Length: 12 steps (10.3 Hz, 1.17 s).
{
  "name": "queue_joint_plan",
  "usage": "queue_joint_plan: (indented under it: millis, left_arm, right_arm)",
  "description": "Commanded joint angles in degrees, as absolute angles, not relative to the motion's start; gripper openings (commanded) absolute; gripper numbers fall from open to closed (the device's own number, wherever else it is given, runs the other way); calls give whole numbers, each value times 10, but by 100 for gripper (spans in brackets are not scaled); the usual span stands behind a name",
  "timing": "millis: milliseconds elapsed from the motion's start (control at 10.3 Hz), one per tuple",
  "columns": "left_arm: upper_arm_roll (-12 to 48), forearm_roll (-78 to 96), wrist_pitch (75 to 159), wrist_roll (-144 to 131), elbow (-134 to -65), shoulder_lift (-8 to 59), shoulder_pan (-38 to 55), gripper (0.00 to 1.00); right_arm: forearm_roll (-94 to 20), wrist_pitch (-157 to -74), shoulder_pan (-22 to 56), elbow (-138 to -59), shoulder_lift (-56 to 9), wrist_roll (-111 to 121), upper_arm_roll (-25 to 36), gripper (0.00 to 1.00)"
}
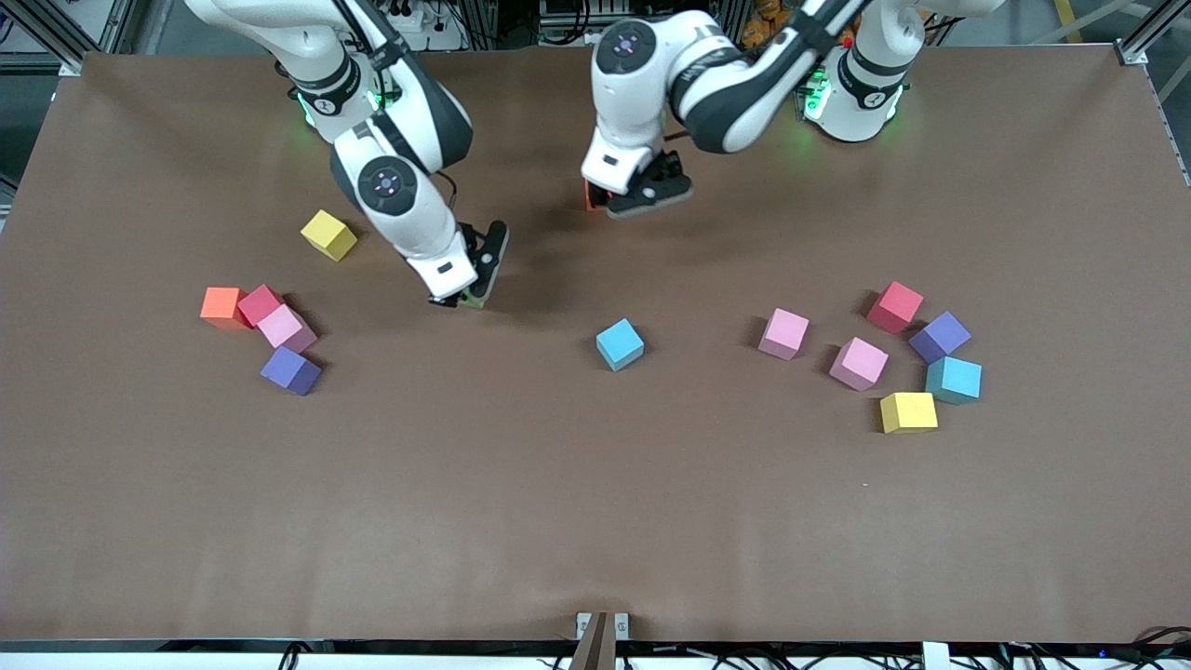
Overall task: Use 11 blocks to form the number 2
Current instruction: 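Carry green to center with the right gripper while the left gripper places orange, then set green beside orange with the right gripper while the left gripper grasps cyan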
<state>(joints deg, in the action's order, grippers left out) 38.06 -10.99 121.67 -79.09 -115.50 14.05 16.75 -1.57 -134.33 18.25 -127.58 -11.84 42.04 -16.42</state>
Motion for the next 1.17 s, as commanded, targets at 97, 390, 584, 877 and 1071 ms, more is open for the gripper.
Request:
queue_joint_plan:
  millis: [97,390,584,877,1071]
  left_arm:
    - [381,-121,1142,-789,-1001,211,102,100]
    - [337,-167,1130,-786,-923,271,111,100]
    - [332,-235,1126,-786,-869,333,127,100]
    - [323,-233,1127,-789,-818,388,134,100]
    - [322,-232,1131,-801,-819,409,137,100]
  right_arm:
    - [-72,-1357,251,-1301,-93,418,-163,26]
    - [-94,-1419,317,-1330,-94,404,-163,26]
    - [-97,-1472,378,-1358,-99,339,-161,26]
    - [-97,-1515,448,-1379,-107,259,-158,25]
    - [-97,-1569,482,-1404,-120,257,-140,25]
